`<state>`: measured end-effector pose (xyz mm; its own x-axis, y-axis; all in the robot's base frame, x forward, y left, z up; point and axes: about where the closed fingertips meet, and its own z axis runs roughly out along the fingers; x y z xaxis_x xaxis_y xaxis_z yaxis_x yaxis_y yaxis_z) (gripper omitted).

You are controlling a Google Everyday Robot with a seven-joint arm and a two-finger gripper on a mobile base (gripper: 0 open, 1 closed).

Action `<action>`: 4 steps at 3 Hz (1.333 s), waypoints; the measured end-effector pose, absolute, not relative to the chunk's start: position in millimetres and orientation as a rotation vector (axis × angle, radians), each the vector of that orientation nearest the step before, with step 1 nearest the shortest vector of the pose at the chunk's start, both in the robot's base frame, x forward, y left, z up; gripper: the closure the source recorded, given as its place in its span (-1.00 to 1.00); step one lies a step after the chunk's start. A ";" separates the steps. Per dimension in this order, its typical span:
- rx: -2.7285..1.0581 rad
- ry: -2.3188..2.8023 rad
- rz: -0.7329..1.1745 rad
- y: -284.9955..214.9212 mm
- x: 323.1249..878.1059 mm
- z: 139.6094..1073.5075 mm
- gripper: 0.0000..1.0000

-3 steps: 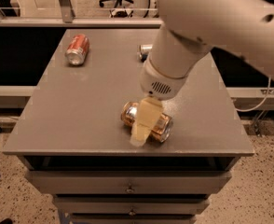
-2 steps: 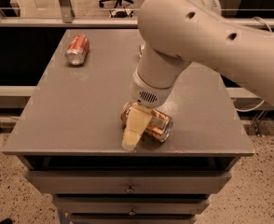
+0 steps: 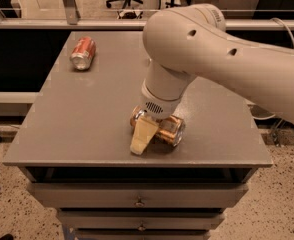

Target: Pick orange can

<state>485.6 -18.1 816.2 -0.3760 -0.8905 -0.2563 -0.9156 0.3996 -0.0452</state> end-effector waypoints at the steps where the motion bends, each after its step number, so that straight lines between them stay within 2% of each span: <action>1: -1.587 2.422 0.150 -18.8 486.5 826.6 0.52; 2: -1.587 2.422 0.150 -18.8 486.5 827.6 0.95; 4: -1.404 2.050 0.506 0.7 552.1 910.8 1.00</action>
Offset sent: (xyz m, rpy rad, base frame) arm 0.0442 -0.0121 0.0608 0.0997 -0.0977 -0.0576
